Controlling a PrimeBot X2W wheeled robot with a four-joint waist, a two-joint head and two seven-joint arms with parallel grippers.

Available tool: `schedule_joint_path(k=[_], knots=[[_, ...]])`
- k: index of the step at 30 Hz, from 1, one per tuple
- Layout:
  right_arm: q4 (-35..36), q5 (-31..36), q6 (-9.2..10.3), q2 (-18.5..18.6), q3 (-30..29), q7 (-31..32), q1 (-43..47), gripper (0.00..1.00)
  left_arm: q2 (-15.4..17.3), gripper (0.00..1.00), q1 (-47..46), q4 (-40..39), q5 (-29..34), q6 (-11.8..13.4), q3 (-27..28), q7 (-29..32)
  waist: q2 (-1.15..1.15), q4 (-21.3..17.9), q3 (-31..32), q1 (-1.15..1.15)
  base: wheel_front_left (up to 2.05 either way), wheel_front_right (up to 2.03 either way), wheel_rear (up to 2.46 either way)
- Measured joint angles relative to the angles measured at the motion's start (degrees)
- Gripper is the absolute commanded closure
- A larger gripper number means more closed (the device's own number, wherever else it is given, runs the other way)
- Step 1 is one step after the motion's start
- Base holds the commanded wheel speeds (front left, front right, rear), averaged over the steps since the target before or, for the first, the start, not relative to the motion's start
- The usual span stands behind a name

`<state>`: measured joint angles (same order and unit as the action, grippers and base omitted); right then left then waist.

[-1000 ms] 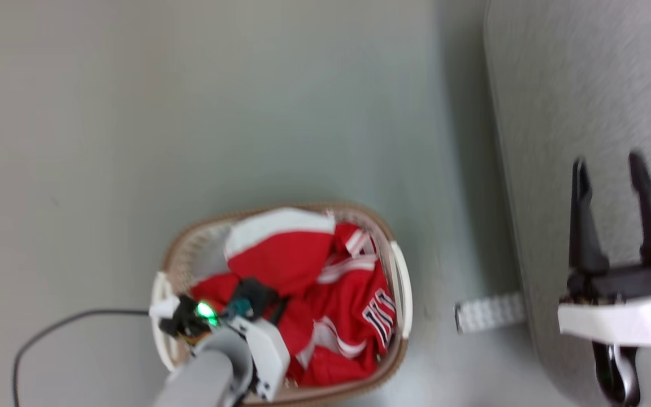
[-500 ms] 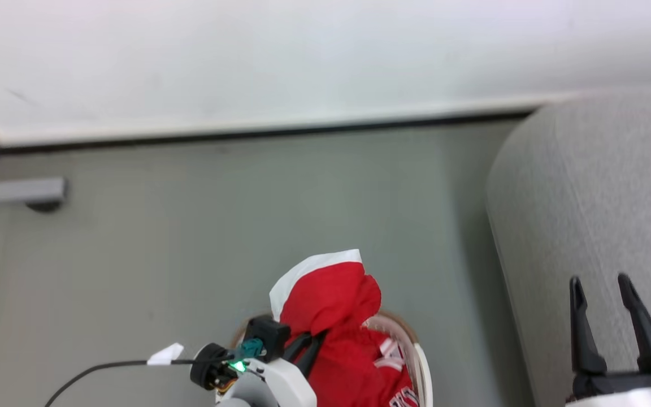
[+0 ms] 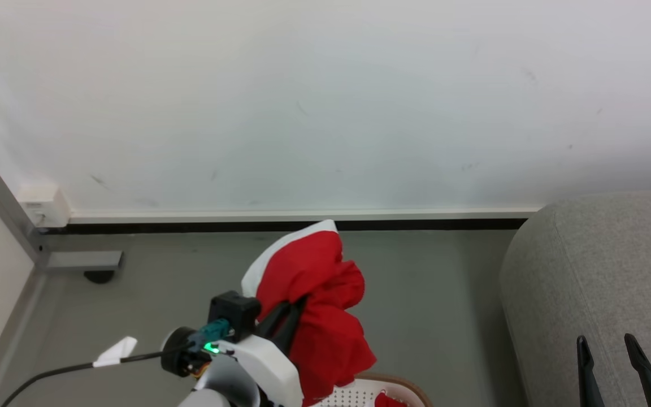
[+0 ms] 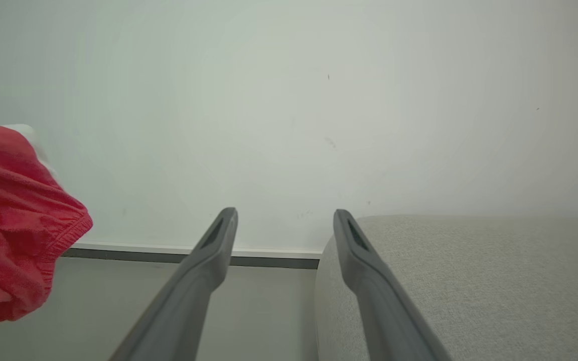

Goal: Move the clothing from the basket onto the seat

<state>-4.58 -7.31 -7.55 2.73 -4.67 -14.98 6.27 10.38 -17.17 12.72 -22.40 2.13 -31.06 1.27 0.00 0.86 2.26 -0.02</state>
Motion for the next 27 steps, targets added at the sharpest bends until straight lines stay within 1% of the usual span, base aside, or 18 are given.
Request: schedule_joint_path(k=[5, 13, 16, 19, 21, 23, 27], knots=[[0.2, 0.2, 0.00, 0.0, 0.6, 0.0, 0.9, 0.00, 1.7, 1.00, 0.0, -3.1, -0.3, 1.3, 1.4, 1.7, 0.00, 0.2, 1.5, 0.01, 0.00, 0.00, 0.00], [1.3, 0.7, 0.00, 0.0, 3.1, 0.0, 1.0, 0.00, 2.2, 1.00, 0.0, -5.4, -0.5, 2.0, 1.5, 2.8, 0.00, 0.1, 2.3, 0.01, 0.00, 0.00, 0.00], [2.3, 1.1, 0.00, 0.0, 5.4, 0.0, 1.0, 0.00, 2.2, 1.00, 0.0, -5.9, -0.5, 2.0, 1.1, 3.1, 0.00, 0.0, 2.5, 0.01, 0.00, 0.00, 0.00], [2.7, 1.2, 0.00, 0.0, 9.9, 0.0, 1.0, 0.00, 2.2, 1.00, -0.1, -6.2, -0.5, 2.0, 0.8, 3.3, 0.00, 0.0, 2.7, 0.01, 0.00, 0.00, 0.00], [2.4, 1.0, 0.00, 0.4, 14.2, 0.0, 0.9, 0.00, 2.1, 1.00, -0.3, -6.4, -0.5, 2.0, 0.6, 3.7, 0.00, 0.0, 2.7, 0.01, 0.00, 0.00, 0.00], [1.8, 0.0, -0.01, 1.5, 19.1, 0.5, 0.2, 0.00, 2.1, 1.00, -0.5, -6.4, -0.5, 2.0, 0.5, 3.7, 0.00, -0.1, 2.7, 0.02, 0.00, 0.00, 0.00], [0.7, -3.1, -0.01, 3.2, 26.9, 2.6, -5.0, 0.00, 1.8, 1.00, -1.4, -6.1, -0.5, 1.7, -0.1, 3.7, 0.00, -0.4, 2.4, 0.02, 0.00, 0.00, 0.00]])
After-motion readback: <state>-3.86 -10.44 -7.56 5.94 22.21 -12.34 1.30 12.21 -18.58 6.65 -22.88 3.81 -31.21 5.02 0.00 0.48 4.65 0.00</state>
